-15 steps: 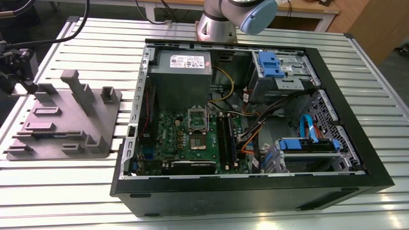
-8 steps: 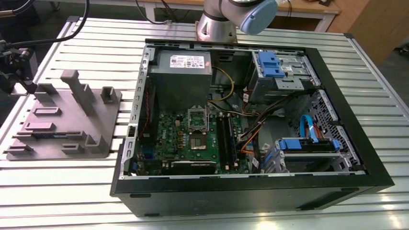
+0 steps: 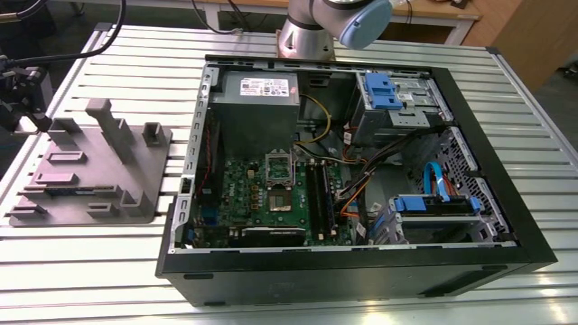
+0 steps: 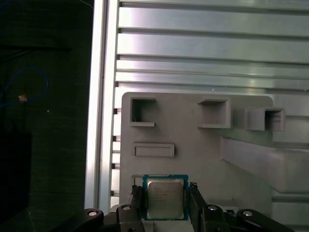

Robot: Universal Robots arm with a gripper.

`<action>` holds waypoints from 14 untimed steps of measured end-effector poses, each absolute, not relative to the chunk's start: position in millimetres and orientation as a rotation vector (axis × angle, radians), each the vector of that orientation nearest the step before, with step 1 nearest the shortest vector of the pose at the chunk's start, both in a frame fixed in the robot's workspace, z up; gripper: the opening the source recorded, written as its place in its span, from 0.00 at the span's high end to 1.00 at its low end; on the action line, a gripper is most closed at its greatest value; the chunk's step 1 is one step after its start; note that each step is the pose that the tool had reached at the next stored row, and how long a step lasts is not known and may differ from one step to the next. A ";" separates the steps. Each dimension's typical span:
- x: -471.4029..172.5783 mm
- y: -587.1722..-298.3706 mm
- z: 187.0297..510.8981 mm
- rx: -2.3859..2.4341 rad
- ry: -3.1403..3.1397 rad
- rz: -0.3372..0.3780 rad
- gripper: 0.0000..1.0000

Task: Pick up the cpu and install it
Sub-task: 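Pick up the cpu and move it towards the insertion slot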

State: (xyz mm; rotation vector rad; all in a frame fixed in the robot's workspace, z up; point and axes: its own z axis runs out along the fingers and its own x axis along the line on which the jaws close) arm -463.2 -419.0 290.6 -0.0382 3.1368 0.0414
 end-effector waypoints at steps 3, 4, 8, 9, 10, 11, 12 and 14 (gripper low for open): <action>-463.2 -419.0 291.3 -0.038 3.137 0.041 0.53; -463.2 -419.0 291.5 -0.038 3.137 0.041 0.53; -463.2 -419.0 292.3 -0.038 3.137 0.042 0.53; -463.2 -419.0 292.6 -0.038 3.137 0.041 0.53; -463.2 -419.0 292.8 -0.038 3.137 0.041 0.53; -463.2 -419.0 293.0 -0.038 3.137 0.041 0.53; -463.2 -419.0 293.2 -0.038 3.137 0.041 0.53; -463.2 -419.0 293.6 -0.038 3.137 0.041 0.53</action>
